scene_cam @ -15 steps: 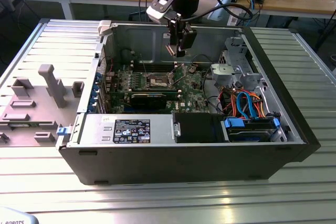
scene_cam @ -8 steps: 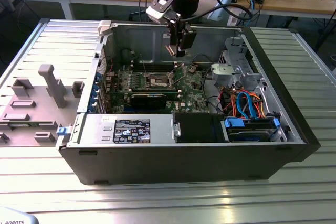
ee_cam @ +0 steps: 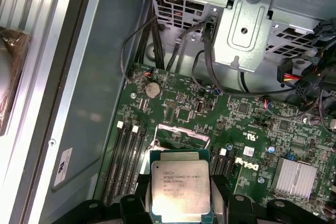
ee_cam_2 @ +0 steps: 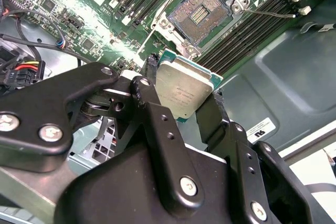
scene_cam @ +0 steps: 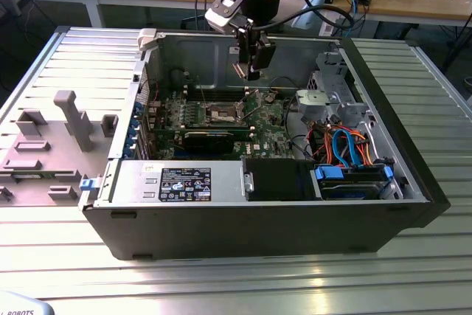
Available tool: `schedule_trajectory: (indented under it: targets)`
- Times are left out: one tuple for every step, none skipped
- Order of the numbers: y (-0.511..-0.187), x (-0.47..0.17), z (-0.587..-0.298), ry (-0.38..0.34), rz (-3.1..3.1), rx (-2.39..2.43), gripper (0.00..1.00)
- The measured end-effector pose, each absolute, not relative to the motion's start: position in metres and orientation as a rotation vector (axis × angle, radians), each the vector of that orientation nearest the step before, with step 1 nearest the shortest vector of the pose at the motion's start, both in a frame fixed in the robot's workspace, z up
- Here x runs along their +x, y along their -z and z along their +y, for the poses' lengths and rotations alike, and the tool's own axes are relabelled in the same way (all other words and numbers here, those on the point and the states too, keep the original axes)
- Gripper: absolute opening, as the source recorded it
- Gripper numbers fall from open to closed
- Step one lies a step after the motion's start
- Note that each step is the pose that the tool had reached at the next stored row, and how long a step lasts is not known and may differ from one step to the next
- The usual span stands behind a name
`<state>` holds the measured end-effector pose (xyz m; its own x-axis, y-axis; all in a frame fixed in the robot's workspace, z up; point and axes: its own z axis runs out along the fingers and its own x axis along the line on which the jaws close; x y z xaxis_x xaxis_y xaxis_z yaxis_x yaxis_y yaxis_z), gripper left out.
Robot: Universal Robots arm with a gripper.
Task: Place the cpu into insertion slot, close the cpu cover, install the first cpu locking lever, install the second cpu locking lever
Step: 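Place the cpu into insertion slot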
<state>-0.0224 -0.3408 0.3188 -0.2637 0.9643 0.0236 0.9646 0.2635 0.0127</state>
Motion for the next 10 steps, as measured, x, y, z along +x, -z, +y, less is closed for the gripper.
schedule_trajectory:
  targets:
    - [-0.3188, -0.0224, -0.3408, 0.038, -2.487, -1.901, 0.54]
    - [-0.3188, -0.0224, -0.3408, 0.038, -2.486, -1.903, 0.54]
    - [-0.3188, -0.0224, -0.3408, 0.038, -2.485, -1.904, 0.54]
    - [-0.3188, -0.0224, -0.3408, 0.038, -2.484, -1.905, 0.54]
    - [-0.3188, -0.0224, -0.3408, 0.038, -2.483, -1.906, 0.54]
    - [-0.3188, -0.0224, -0.3408, 0.038, -2.483, -1.906, 0.54]
    - [-0.3188, -0.0224, -0.3408, 0.038, -2.482, -1.908, 0.54]
    - [-0.3188, -0.0224, -0.3408, 0.038, -2.481, -1.908, 0.54]
    - [-0.3188, -0.0224, -0.3408, 0.038, -2.48, -1.91, 0.54]
    - [-0.3187, -0.0224, -0.3408, 0.038, -2.48, -1.911, 0.54]
